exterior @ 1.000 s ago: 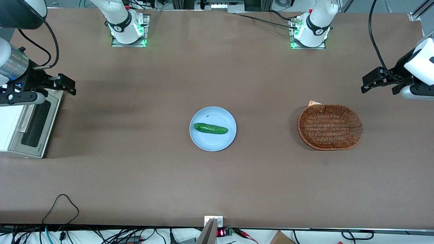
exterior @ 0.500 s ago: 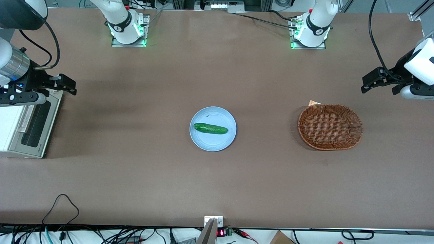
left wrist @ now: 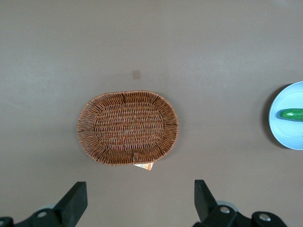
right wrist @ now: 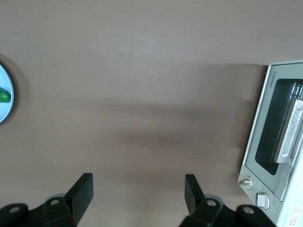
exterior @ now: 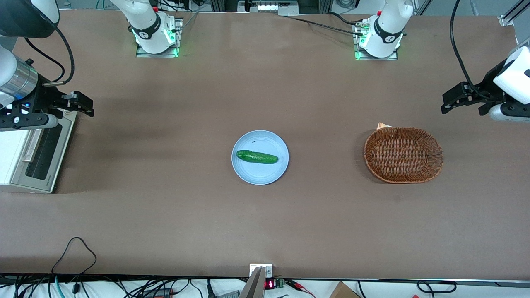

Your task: Open oven door with right arm only

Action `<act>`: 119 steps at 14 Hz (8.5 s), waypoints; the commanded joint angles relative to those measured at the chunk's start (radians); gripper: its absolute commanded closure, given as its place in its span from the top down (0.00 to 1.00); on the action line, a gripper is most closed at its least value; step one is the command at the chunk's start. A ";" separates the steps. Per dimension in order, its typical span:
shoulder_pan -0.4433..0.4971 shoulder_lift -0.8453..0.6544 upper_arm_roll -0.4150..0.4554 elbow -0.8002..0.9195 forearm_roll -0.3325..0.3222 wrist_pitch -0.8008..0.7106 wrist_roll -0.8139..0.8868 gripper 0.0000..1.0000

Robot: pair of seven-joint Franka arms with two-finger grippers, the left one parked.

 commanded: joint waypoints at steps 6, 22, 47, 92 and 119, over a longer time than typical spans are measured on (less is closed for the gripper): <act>-0.001 -0.002 0.006 -0.002 0.016 -0.015 0.007 0.40; -0.012 0.091 -0.016 -0.014 -0.088 0.059 0.081 0.00; -0.096 0.220 -0.195 -0.303 -0.693 0.465 0.296 0.00; -0.092 0.418 -0.143 -0.347 -0.606 0.693 0.349 0.00; -0.086 0.404 0.035 -0.297 -0.443 0.757 0.355 0.02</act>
